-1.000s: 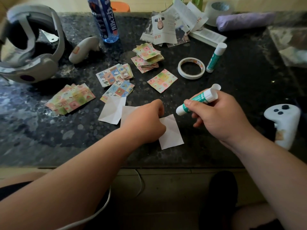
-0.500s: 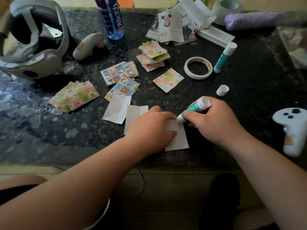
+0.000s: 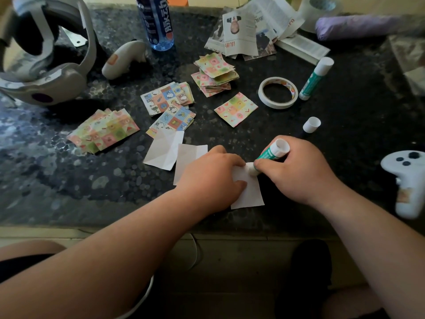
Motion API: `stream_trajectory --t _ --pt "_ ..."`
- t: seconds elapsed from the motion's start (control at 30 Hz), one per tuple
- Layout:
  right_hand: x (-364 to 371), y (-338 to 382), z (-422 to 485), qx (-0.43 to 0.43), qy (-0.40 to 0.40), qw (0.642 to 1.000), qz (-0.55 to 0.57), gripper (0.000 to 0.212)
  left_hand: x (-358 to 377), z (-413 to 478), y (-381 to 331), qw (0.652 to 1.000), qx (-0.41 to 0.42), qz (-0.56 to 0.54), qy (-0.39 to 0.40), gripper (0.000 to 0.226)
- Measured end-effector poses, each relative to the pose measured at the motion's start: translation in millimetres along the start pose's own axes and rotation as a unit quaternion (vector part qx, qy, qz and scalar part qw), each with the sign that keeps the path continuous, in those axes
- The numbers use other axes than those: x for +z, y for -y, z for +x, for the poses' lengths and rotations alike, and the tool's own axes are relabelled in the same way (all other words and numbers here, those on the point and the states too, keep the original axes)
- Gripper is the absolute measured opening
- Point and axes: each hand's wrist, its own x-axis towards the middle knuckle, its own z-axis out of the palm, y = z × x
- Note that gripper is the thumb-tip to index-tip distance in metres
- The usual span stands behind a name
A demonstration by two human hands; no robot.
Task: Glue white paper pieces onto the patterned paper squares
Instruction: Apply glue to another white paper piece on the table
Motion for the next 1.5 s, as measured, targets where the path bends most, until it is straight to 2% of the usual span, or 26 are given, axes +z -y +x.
stream_trajectory --t 0.13,0.33,0.6,0.83,1.07,1.3,1.5 --pt "-1.3 -1.1 -0.5 0.0 0.005 1.0 -0.008 0.023 0.2 -0.5 -0.2 1.0 0.0 0.006 -0.001 0.046" --pt "-0.9 -1.3 -3.2 -0.011 -0.013 1.0 0.014 0.013 0.0 -1.5 -0.8 1.0 0.001 0.006 0.0 0.046" --pt "-6.4 1.6 -6.5 -0.013 0.041 0.999 -0.015 0.02 0.3 -1.0 -1.2 1.0 -0.005 0.007 -0.003 0.046" --pt "-7.0 0.5 -13.0 -0.015 0.018 1.0 0.002 0.014 0.1 -1.2 -1.9 1.0 -0.003 0.006 -0.004 0.047" --pt "-13.6 6.8 -12.6 0.012 0.091 0.995 -0.029 0.023 0.8 -0.6 -1.3 1.0 -0.006 0.002 -0.003 0.046" --pt "-14.8 4.0 -17.1 -0.013 0.054 0.998 -0.028 0.019 1.3 -1.9 -1.7 1.0 -0.008 0.002 -0.01 0.046" --pt "-18.7 11.2 -20.4 0.009 0.151 0.986 -0.066 0.021 0.1 -2.3 -3.3 1.0 -0.01 -0.001 -0.009 0.045"
